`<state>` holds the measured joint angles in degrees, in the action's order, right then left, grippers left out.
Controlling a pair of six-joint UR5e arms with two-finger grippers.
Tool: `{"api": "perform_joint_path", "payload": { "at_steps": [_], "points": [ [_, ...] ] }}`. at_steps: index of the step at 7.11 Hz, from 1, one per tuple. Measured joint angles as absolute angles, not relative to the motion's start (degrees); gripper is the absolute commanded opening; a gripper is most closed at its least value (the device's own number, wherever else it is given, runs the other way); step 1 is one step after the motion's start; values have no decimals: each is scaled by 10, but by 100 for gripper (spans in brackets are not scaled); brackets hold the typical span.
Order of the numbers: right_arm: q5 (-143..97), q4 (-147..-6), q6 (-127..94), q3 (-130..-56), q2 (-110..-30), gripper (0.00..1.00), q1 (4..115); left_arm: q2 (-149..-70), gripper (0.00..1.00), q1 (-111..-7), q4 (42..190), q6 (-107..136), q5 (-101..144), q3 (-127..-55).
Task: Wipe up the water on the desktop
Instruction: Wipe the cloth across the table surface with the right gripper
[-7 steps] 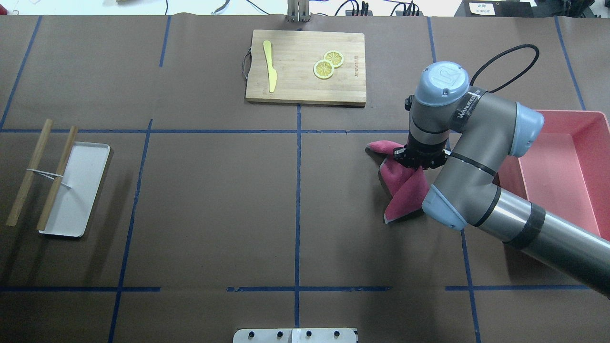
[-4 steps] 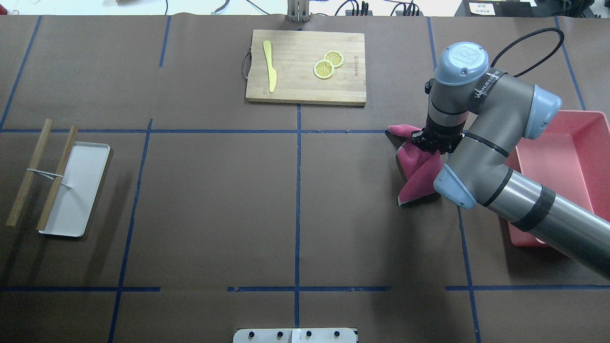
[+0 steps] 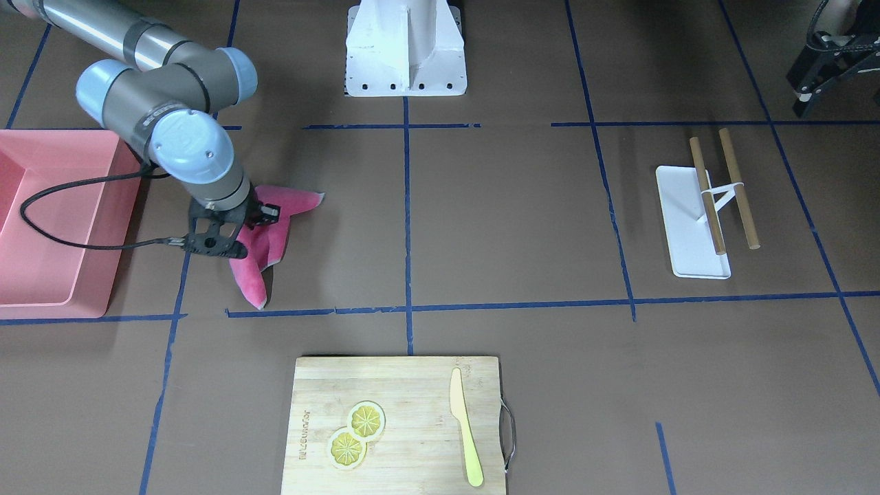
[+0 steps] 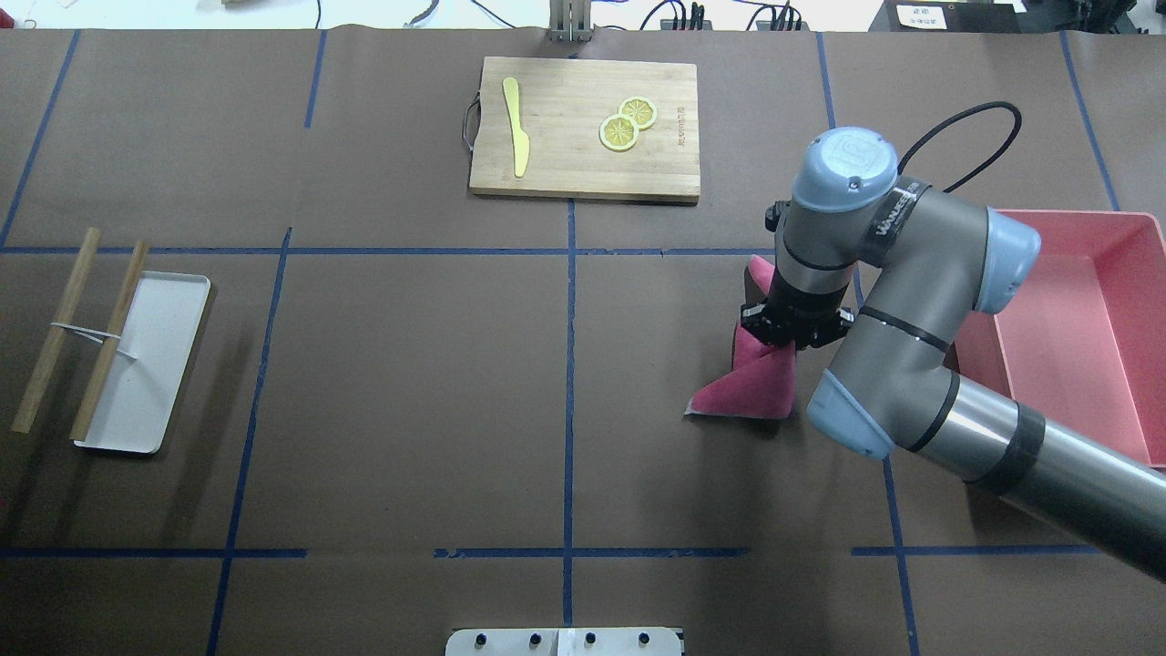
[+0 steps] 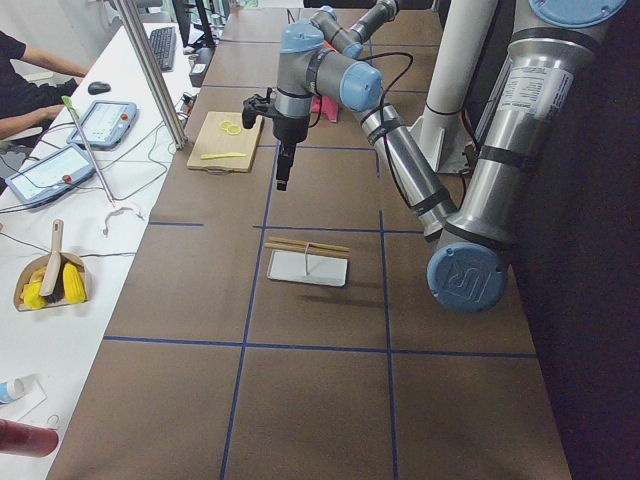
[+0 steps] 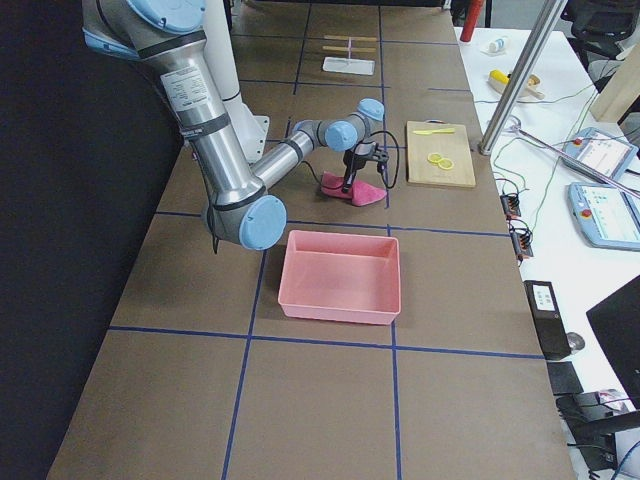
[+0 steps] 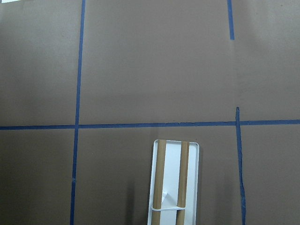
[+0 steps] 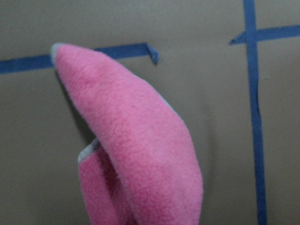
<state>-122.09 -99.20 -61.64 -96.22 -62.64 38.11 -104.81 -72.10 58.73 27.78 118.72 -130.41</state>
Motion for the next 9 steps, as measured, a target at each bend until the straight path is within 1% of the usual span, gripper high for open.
{"api": "perform_joint_path", "payload": {
  "at_steps": [2, 4, 5, 7, 9],
  "points": [
    [-1226, -992, -679, -998, -633, 0, 324, -1050, 100, -724, 588, 276, 1187, -1300],
    [-1225, -991, -762, -1059, -649, 0, 260, -1053, 100, -726, 589, 275, 1186, -1293],
    [-1222, -991, -793, -1070, -650, 0, 236, -1054, 100, -727, 590, 275, 1186, -1291],
    [-1220, -991, -810, -1071, -652, 0, 228, -1056, 100, -728, 594, 276, 1186, -1291],
    [-1219, -991, -804, -1059, -657, 0, 263, -1057, 100, -729, 596, 280, 1186, -1291]
  ]
}}
